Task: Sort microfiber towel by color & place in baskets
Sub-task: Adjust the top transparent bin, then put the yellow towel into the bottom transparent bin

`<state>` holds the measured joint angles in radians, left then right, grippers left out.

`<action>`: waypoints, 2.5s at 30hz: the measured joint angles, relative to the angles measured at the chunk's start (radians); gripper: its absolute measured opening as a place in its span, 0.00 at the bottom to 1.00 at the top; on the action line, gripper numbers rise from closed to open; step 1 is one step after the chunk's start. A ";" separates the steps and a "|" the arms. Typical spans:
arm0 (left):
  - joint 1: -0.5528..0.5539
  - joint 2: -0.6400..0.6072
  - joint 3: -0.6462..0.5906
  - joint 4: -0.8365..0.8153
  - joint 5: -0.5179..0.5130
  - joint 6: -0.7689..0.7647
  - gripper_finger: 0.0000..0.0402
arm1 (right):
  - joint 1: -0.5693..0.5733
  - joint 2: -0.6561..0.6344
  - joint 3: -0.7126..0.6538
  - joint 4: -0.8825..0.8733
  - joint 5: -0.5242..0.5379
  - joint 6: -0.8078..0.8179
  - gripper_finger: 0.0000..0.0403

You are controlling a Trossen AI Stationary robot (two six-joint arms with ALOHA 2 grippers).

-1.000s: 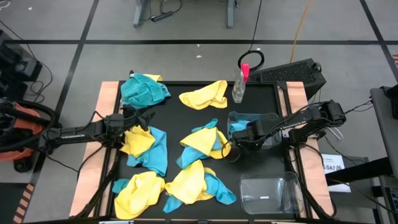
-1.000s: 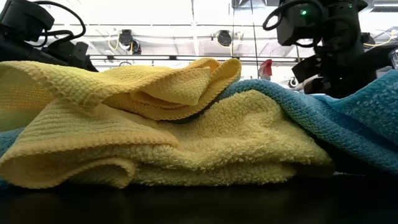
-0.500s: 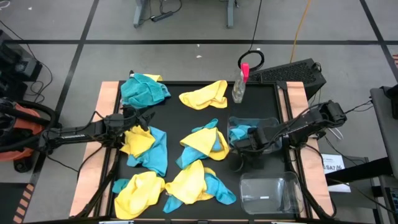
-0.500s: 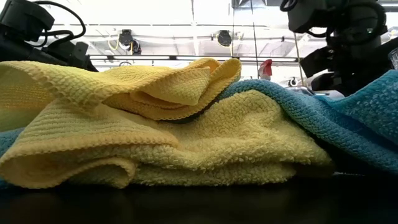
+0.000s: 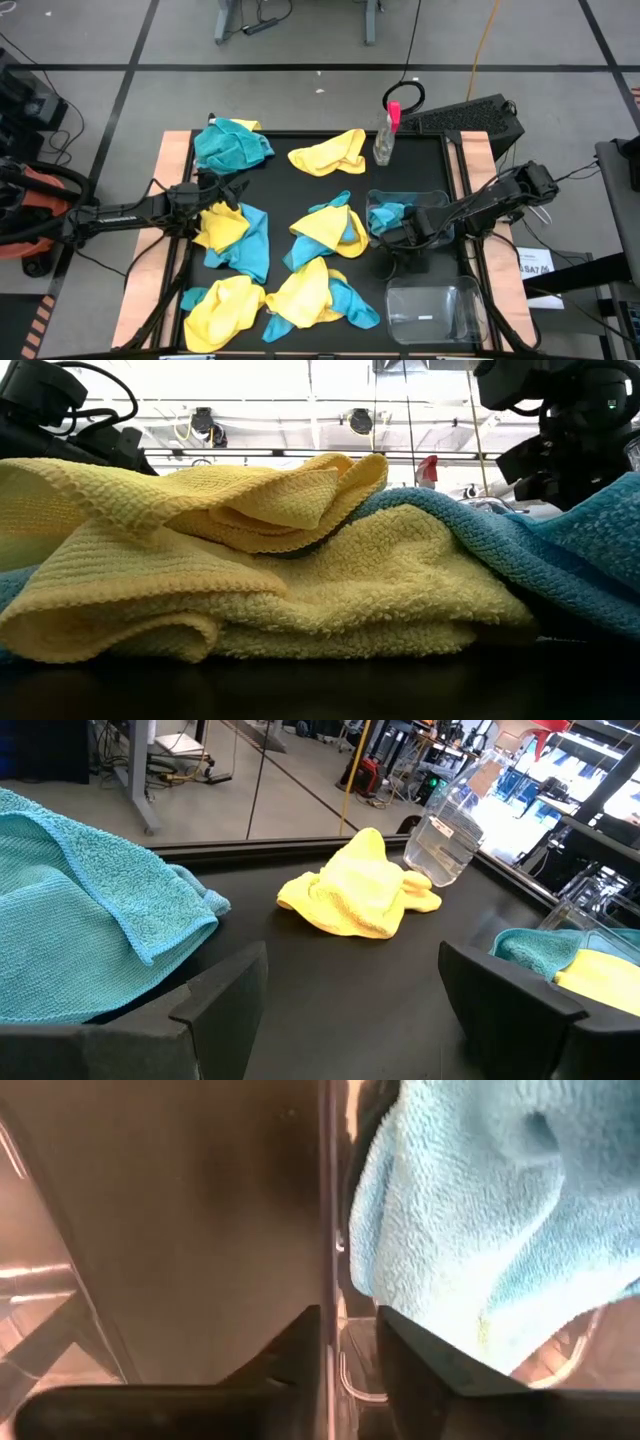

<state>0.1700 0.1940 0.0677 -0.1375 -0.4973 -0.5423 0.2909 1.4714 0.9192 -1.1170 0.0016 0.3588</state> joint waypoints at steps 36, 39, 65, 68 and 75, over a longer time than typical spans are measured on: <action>0.000 0.000 0.000 0.000 0.000 0.000 0.74 | -0.405 -0.037 0.334 0.599 0.212 -0.549 0.62; 0.000 0.000 0.000 0.000 0.000 0.000 0.74 | -0.478 0.032 0.334 0.697 0.207 -0.554 0.62; 0.000 0.000 0.000 0.000 0.000 0.000 0.74 | -0.736 0.550 0.333 0.861 0.098 -0.205 0.62; 0.000 0.000 0.000 0.000 0.000 0.000 0.74 | -0.741 0.569 0.337 0.867 0.086 -0.197 0.59; 0.000 0.000 0.000 0.000 0.000 0.000 0.74 | -0.742 0.590 0.339 0.863 0.016 -0.234 0.24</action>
<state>0.1699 0.1941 0.0680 -0.1375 -0.4974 -0.5420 -0.4510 2.0609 1.2579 -0.2537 0.0176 0.1245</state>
